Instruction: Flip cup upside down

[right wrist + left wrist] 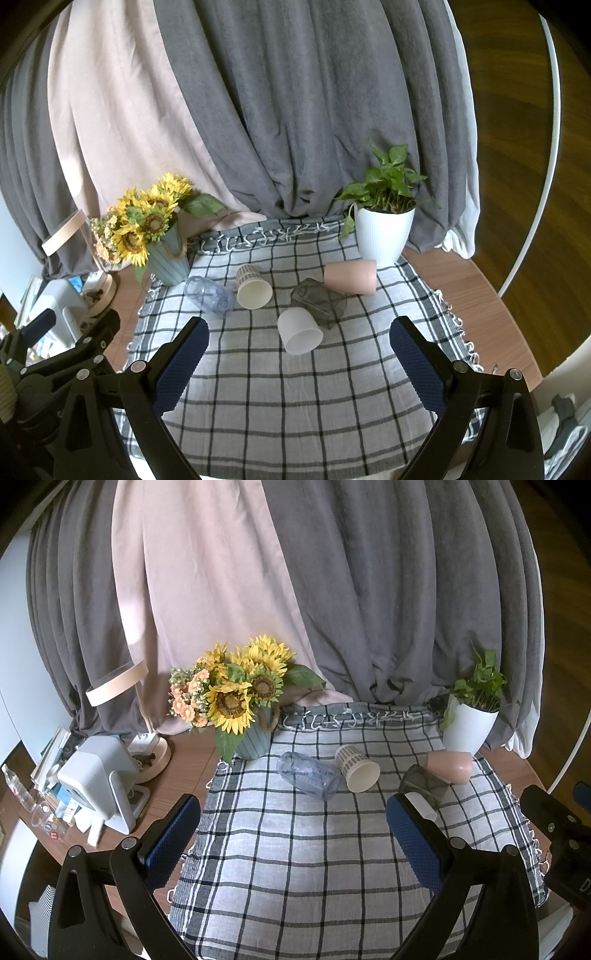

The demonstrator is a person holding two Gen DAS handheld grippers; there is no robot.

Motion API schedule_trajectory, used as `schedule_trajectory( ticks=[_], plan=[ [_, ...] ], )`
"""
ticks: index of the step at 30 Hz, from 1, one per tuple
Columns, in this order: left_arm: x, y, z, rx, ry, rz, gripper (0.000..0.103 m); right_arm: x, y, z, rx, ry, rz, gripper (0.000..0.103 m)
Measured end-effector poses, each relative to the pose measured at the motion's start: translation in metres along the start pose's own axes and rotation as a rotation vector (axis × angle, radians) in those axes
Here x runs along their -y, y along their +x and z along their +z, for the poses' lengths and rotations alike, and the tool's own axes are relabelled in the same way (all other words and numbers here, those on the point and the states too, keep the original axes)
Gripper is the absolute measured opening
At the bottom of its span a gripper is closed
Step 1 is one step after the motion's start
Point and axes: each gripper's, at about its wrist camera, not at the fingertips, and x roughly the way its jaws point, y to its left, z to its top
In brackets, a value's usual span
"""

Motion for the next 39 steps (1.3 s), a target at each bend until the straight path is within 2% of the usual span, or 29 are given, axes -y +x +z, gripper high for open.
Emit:
schedule_trajectory(
  ticks=[18, 26, 32, 39],
  plan=[
    [-0.001, 0.001, 0.0, -0.009, -0.02, 0.027, 0.103, -0.001, 0.001, 0.001, 0.0, -0.006, 0.002, 0.099],
    [-0.001, 0.015, 0.006, -0.03, -0.027, 0.038, 0.103, -0.003, 0.007, 0.002, -0.005, -0.013, 0.002, 0.099],
    [-0.003, 0.053, 0.003, -0.138, -0.022, 0.053, 0.103, -0.004, 0.036, 0.006, -0.061, -0.01, 0.02, 0.099],
    [-0.017, 0.114, -0.012, -0.305, -0.09, 0.103, 0.103, -0.016, 0.108, 0.018, -0.226, -0.038, 0.111, 0.099]
  ],
)
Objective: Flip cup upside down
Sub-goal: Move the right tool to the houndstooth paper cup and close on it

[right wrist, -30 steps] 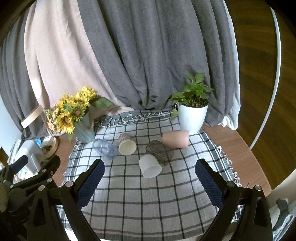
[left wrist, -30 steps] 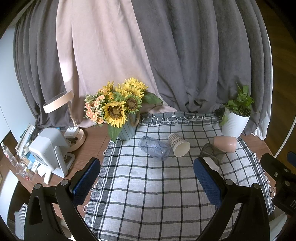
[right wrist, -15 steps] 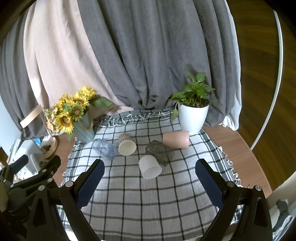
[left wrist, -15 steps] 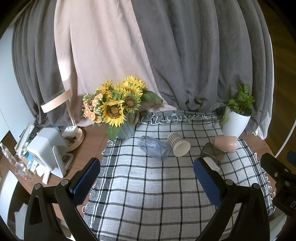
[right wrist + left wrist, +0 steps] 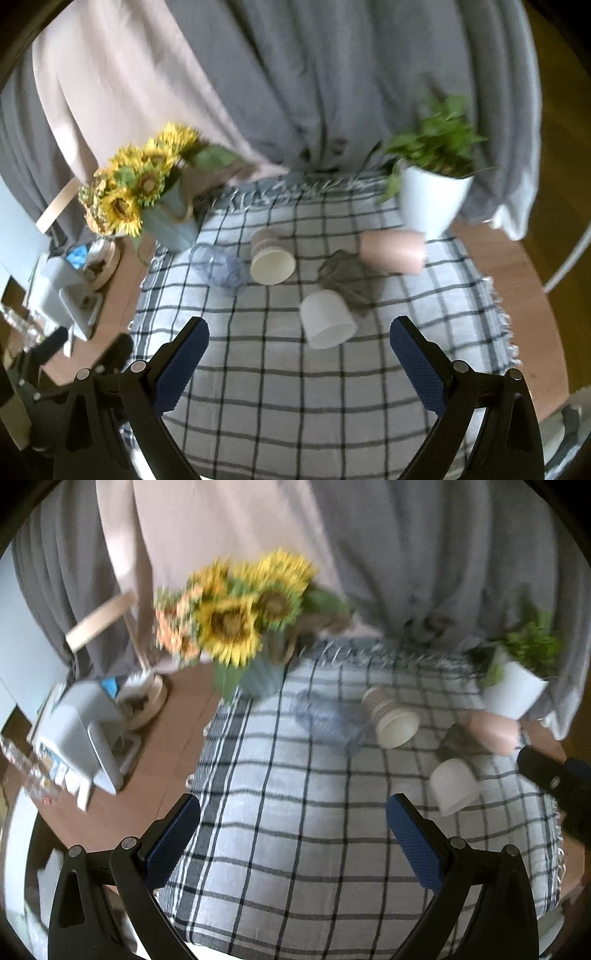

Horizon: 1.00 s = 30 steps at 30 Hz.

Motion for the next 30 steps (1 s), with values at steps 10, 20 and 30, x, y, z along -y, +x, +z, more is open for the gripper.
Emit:
schedule_trajectory(
  ticks=[10, 20, 30],
  plan=[
    [-0.019, 0.043, 0.035, 0.028, -0.221, 0.171, 0.103, -0.029, 0.1, 0.069, -0.16, -0.123, 0.097, 0.099],
    [-0.013, 0.103, 0.074, -0.044, -0.255, 0.189, 0.103, -0.051, 0.237, 0.112, -0.444, -0.119, 0.17, 0.092],
    [-0.012, 0.133, 0.082, -0.086, -0.273, 0.206, 0.103, -0.051, 0.311, 0.111, -0.577, -0.083, 0.11, 0.08]
  ],
)
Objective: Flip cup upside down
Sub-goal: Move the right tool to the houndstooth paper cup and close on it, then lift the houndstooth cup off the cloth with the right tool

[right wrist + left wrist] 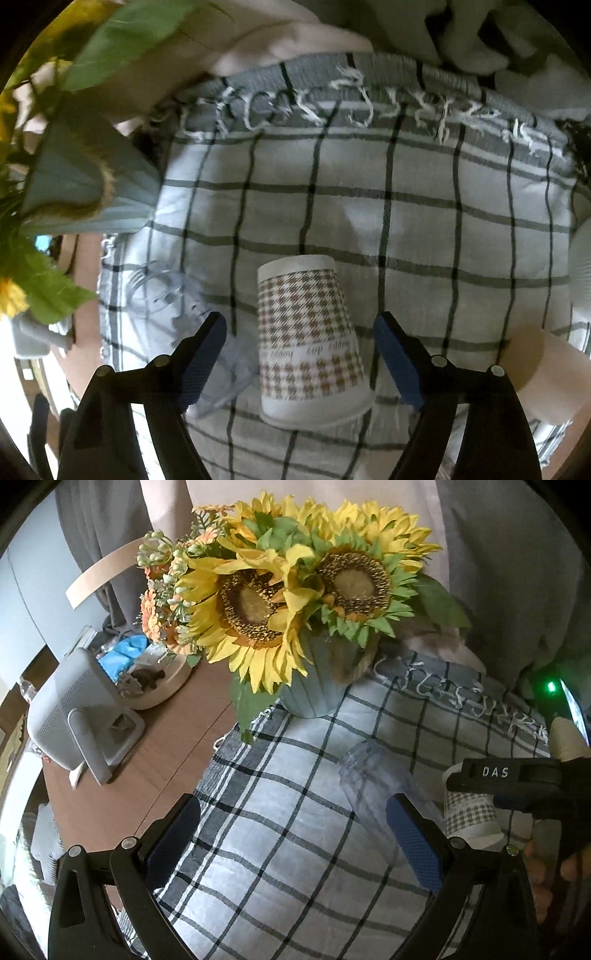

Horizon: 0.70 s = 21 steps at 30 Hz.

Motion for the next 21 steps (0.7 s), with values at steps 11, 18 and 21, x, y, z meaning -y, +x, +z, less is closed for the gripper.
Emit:
schedule_trajectory(
  ticks=[11, 18, 21],
  plan=[
    [-0.003, -0.002, -0.001, 0.003, 0.001, 0.008, 0.102, 0.001, 0.022, 0.005, -0.05, 0.008, 0.006, 0.06],
    [-0.015, -0.026, -0.006, 0.048, 0.018, -0.042, 0.103, -0.004, -0.021, -0.005, 0.036, -0.01, -0.021, 0.06],
    [-0.022, -0.034, -0.012, 0.056, 0.063, -0.05, 0.103, -0.006, -0.053, -0.026, 0.076, -0.069, 0.012, 0.06]
  ],
)
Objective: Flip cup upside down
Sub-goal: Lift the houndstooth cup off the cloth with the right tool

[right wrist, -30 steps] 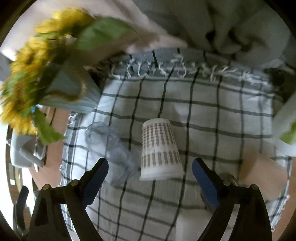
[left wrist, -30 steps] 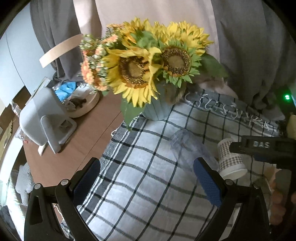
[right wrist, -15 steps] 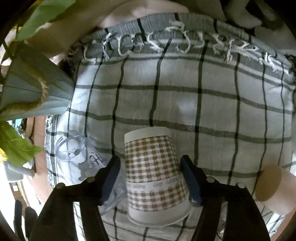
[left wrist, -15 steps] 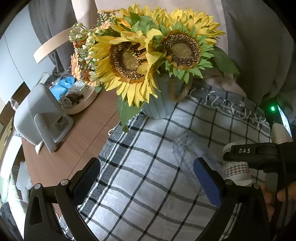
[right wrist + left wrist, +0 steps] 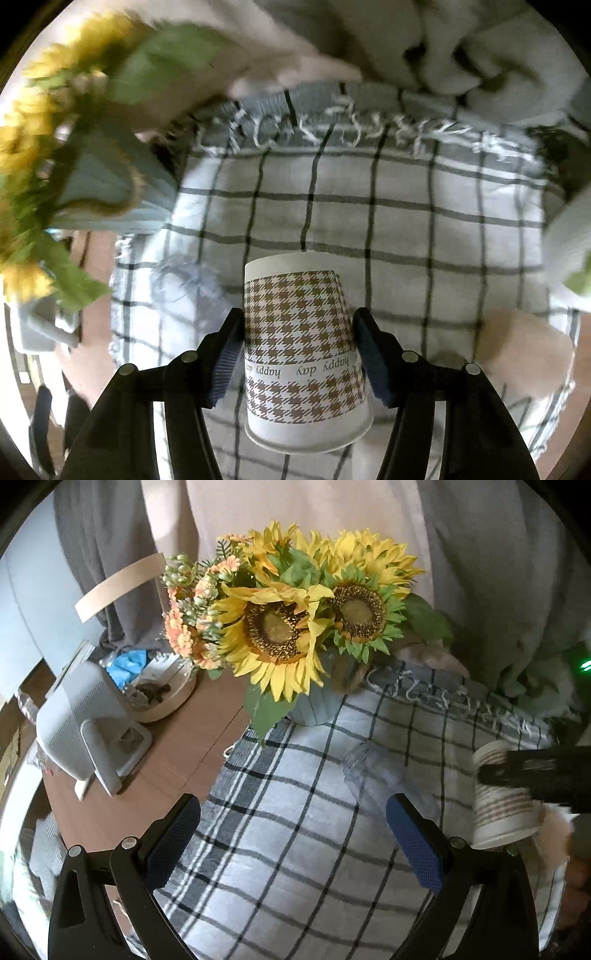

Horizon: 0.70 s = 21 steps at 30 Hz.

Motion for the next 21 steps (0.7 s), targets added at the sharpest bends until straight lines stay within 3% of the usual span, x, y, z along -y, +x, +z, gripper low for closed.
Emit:
schedule_trajectory(
  ticks=[4, 9, 14, 21],
  plan=[
    [-0.005, -0.003, -0.014, -0.031, 0.083, -0.024, 0.103, 0.004, -0.042, -0.037, 0.075, 0.048, 0.009, 0.06],
    [-0.014, 0.002, -0.041, -0.102, 0.171, -0.074, 0.103, 0.0, -0.056, -0.093, 0.095, 0.139, 0.061, 0.06],
    [-0.022, 0.008, -0.062, -0.159, 0.221, -0.096, 0.103, -0.008, -0.037, -0.135, 0.059, 0.211, 0.078, 0.06],
    [-0.042, 0.02, -0.084, -0.228, 0.256, -0.072, 0.103, -0.018, 0.009, -0.174, -0.037, 0.281, 0.1, 0.06]
  ],
)
